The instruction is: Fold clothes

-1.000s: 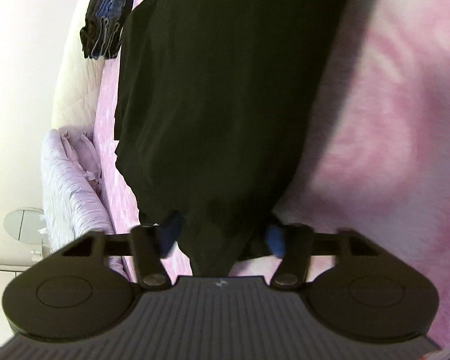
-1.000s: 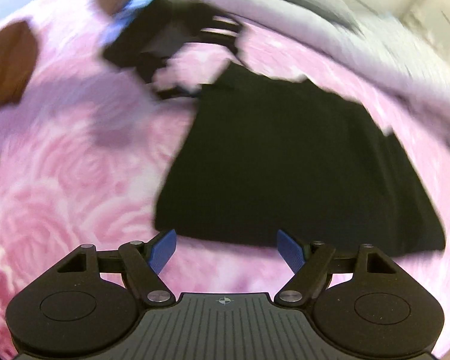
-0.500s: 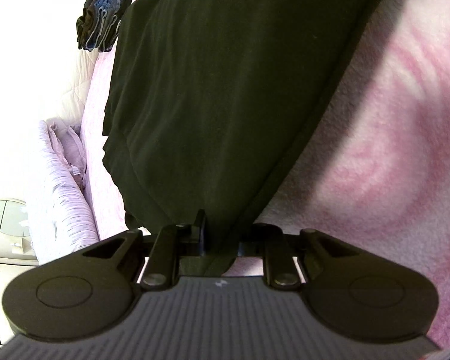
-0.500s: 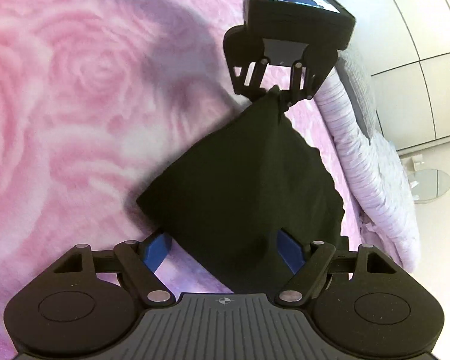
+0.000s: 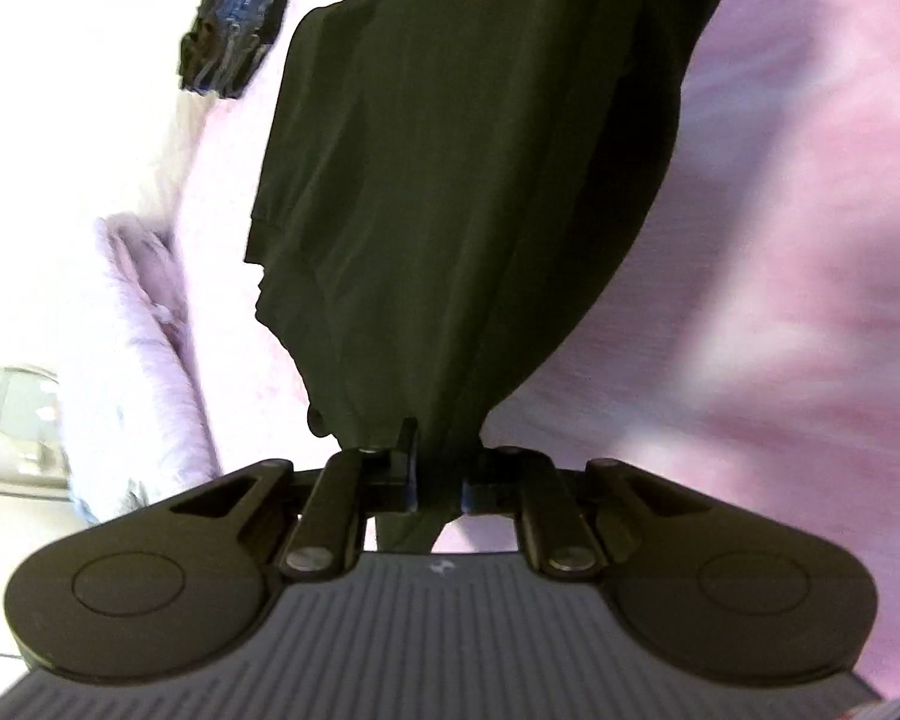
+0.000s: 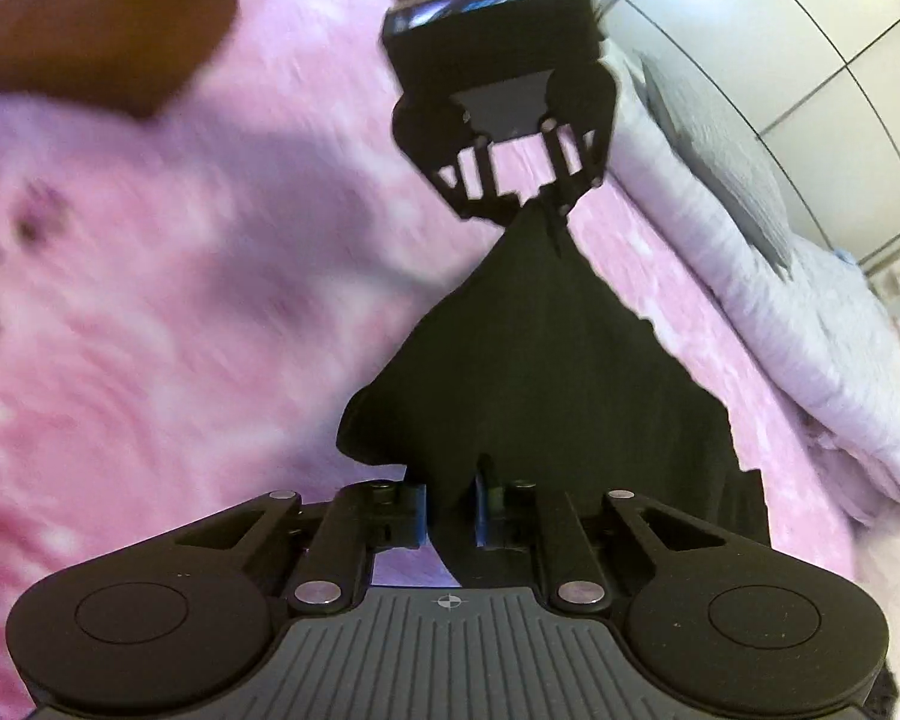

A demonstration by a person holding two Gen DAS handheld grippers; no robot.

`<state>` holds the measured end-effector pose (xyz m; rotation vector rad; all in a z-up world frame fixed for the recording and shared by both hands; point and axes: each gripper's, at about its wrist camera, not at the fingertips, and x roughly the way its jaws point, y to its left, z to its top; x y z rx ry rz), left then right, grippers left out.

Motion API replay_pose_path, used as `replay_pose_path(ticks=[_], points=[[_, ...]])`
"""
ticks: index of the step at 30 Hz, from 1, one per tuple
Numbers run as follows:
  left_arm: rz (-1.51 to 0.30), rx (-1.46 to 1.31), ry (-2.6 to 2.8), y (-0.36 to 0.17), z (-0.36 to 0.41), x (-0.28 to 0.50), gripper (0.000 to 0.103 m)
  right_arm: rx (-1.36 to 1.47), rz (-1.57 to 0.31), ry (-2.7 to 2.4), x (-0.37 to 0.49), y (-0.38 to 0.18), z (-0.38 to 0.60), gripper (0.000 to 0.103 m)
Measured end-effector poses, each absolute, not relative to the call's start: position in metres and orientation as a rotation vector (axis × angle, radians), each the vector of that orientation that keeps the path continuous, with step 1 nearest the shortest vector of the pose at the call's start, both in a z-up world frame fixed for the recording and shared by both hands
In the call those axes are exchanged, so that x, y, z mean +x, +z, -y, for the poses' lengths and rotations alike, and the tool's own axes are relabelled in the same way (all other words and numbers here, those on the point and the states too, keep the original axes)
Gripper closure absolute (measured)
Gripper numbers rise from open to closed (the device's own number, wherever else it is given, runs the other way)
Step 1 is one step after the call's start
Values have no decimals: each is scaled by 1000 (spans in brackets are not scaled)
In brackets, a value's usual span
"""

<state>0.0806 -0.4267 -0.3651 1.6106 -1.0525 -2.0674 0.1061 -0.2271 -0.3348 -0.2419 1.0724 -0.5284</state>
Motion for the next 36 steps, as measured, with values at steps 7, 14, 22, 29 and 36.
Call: replay_pose_path(ticks=[7,14,22,29,36], points=[[946,1789,-2107,-295,372,110,94,46,-897,-404,93,-271,207,89],[883,1772,-2125,-232,464,37,93,359,-672,-583,29,-221,258,89],[689,1918,-2139,-258,594,-99,92,798,-400,-798,-109,-243,379,89],[578,2025,-2146,-321,647,-173,92,1134,-253,-882,-204,-314,454,90],[447,1968,-2160,-344,667,-175,84,1279,-245,-907,-245,-357,477,89]])
